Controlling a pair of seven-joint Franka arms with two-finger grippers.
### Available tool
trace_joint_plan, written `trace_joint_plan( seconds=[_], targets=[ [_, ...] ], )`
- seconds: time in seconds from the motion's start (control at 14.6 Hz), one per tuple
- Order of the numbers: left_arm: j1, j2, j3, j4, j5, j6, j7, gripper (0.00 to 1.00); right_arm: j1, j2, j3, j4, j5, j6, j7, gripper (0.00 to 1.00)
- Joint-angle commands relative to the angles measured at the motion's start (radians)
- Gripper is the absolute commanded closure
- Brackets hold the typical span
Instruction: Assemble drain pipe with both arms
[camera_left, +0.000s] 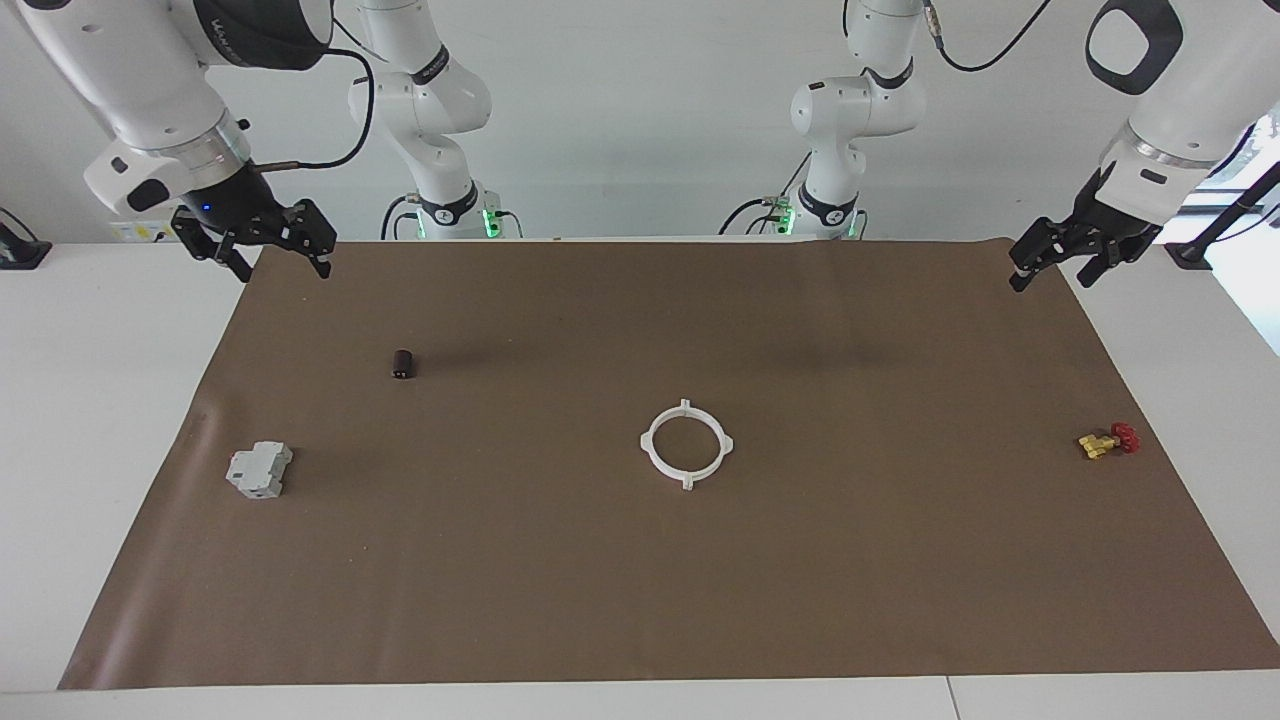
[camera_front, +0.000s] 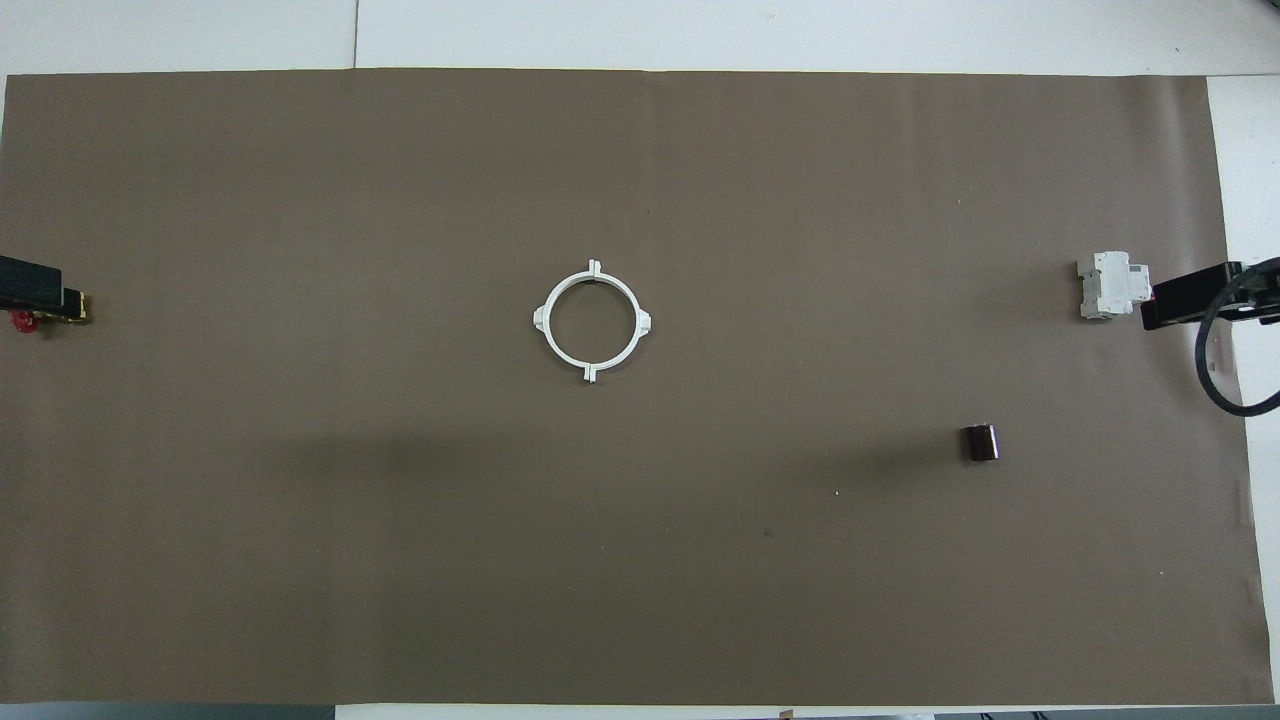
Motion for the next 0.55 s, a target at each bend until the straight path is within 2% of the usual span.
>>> trace_joint_plan(
  seconds=[0.0, 0.48],
  targets=[
    [-0.005, -0.024, 0.0, -0.026, 0.009, -0.007, 0.006, 0.0, -0.009, -0.008, 0.005, -0.004, 0.001, -0.013, -0.005, 0.0],
    [-0.005, -0.026, -0.003, -0.026, 0.028, -0.012, 0.004, 0.0, -0.009, -0.008, 0.005, -0.004, 0.001, -0.013, -0.005, 0.0]
  ],
)
